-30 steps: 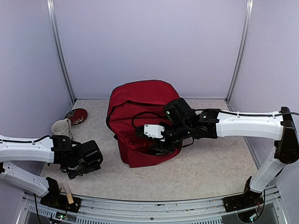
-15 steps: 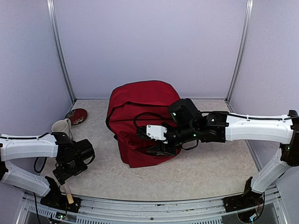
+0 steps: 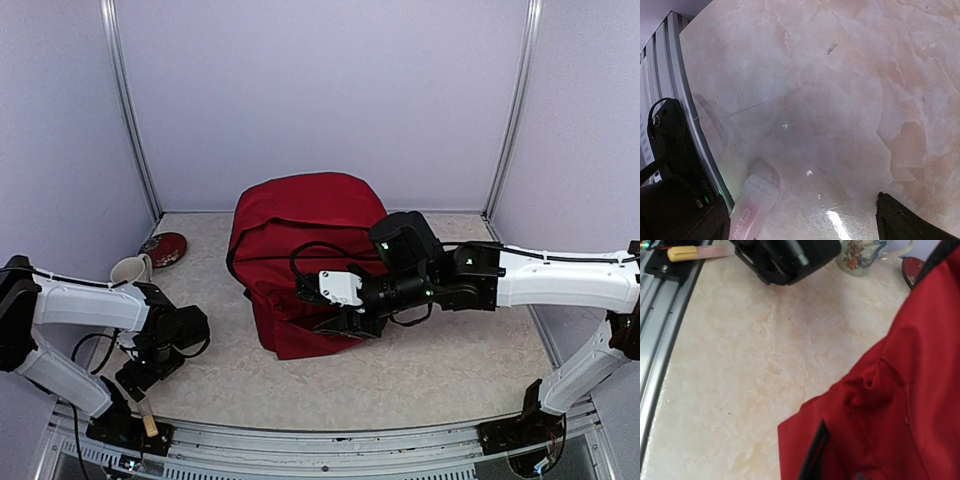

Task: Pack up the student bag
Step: Move the pen to the center of the board.

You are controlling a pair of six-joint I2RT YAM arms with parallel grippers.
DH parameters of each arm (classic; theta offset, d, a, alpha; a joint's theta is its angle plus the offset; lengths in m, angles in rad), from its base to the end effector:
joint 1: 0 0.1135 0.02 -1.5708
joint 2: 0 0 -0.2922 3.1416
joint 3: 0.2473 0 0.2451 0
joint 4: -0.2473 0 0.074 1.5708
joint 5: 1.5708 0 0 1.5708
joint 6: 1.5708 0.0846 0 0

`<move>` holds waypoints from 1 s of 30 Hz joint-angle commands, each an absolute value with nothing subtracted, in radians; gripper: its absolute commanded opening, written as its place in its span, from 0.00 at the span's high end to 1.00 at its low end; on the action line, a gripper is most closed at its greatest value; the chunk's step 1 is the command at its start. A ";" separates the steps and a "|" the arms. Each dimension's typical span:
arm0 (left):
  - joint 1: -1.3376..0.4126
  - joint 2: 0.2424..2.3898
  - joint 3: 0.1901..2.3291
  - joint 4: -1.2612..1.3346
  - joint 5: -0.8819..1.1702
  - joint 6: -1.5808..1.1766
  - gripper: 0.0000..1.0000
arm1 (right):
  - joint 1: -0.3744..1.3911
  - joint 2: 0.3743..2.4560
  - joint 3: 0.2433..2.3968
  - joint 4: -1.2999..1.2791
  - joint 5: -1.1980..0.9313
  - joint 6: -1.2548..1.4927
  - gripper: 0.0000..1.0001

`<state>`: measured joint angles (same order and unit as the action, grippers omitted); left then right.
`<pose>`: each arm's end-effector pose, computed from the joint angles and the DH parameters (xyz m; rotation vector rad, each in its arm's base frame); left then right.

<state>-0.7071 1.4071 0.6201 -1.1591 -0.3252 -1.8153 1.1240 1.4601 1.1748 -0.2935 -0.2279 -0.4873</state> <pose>0.1135 -0.0614 0.1324 -1.4359 2.4907 0.6633 0.1399 0.3361 0.3090 -1.6754 1.4206 0.6096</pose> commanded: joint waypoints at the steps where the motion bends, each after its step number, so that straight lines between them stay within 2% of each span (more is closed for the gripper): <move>1: -0.691 1.405 0.521 -1.061 -0.190 -1.829 0.01 | 1.136 1.428 1.158 -0.275 -0.247 -0.501 0.46; 5: -0.708 1.347 0.455 -0.976 -0.047 -1.849 0.05 | 1.138 1.426 1.166 -0.282 -0.243 -0.503 0.46; 11: -0.740 1.214 0.445 -0.990 -0.115 -1.927 0.05 | 1.140 1.428 1.174 -0.285 -0.252 -0.506 0.45; 14: -0.742 1.132 0.414 -0.865 -0.126 -1.876 0.18 | 1.141 1.429 1.182 -0.291 -0.250 -0.506 0.45; 16: -0.759 1.122 0.418 -0.806 -0.128 -1.864 0.22 | 1.141 1.430 1.185 -0.295 -0.248 -0.508 0.45; 19: -0.798 1.171 0.447 -0.774 -0.136 -1.850 0.29 | 1.141 1.426 1.188 -0.296 -0.252 -0.508 0.45; 22: -0.818 1.244 0.477 -0.699 -0.143 -1.790 0.45 | 1.143 1.422 1.191 -0.295 -0.257 -0.508 0.45; 27: -0.854 1.420 0.580 -0.578 -0.133 -1.606 0.55 | 1.146 1.427 1.207 -0.304 -0.248 -0.499 0.45; 30: -0.864 1.554 0.694 -0.607 -0.131 -1.443 0.59 | 1.150 1.432 1.216 -0.314 -0.242 -0.494 0.45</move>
